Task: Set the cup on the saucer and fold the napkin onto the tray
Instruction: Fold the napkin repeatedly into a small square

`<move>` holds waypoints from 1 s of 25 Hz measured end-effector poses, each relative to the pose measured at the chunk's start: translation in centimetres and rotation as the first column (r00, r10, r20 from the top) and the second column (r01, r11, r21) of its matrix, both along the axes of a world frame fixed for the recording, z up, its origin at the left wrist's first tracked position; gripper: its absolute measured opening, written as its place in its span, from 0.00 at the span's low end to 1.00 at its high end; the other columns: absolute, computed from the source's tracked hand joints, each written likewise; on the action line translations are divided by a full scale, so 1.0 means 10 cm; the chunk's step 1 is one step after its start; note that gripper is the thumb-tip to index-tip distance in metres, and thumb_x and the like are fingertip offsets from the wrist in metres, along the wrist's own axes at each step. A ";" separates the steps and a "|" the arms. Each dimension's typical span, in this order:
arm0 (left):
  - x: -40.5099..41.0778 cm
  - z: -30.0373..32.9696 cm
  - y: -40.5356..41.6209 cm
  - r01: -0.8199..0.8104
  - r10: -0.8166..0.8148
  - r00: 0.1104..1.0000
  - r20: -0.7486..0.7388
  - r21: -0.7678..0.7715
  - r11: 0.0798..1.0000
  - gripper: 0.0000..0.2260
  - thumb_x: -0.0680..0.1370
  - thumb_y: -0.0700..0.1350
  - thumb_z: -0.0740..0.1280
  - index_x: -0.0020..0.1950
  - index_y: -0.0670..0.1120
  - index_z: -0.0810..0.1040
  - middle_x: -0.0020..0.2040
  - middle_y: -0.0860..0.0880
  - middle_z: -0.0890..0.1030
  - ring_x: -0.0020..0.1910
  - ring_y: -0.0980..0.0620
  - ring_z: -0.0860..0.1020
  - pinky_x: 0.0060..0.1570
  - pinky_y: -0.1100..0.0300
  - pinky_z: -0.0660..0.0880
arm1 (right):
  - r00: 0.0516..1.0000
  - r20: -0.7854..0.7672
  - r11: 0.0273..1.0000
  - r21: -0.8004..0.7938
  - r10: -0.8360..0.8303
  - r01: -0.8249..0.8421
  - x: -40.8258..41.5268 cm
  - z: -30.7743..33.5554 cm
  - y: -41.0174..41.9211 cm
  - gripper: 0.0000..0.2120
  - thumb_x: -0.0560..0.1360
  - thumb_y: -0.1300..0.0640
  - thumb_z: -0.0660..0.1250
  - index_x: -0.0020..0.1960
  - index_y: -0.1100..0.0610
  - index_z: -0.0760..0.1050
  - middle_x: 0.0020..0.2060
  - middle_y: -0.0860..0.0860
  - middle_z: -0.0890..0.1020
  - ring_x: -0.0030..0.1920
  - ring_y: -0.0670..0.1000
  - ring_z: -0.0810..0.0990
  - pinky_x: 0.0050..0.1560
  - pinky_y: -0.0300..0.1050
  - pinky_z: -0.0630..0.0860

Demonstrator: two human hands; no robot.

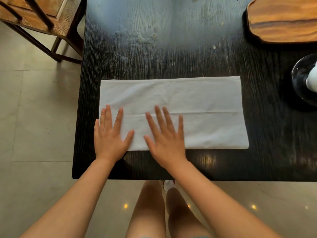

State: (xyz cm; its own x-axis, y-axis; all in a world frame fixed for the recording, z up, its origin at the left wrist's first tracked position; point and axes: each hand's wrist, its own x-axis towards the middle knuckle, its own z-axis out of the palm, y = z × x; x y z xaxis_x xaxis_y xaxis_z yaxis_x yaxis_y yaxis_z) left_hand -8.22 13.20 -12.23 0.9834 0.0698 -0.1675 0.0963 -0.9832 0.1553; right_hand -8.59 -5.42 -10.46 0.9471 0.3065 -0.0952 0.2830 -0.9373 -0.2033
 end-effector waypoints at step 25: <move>-0.17 0.20 -1.54 0.370 -0.367 0.929 0.049 -0.115 0.922 0.29 0.77 0.61 0.46 0.76 0.55 0.43 0.77 0.49 0.41 0.75 0.49 0.40 0.70 0.39 0.38 | 0.663 -0.221 0.648 0.144 -0.716 0.748 -0.30 0.48 -1.75 0.26 0.75 0.55 0.65 0.69 0.61 0.63 0.60 0.59 0.70 0.54 0.57 0.72 0.51 0.50 0.71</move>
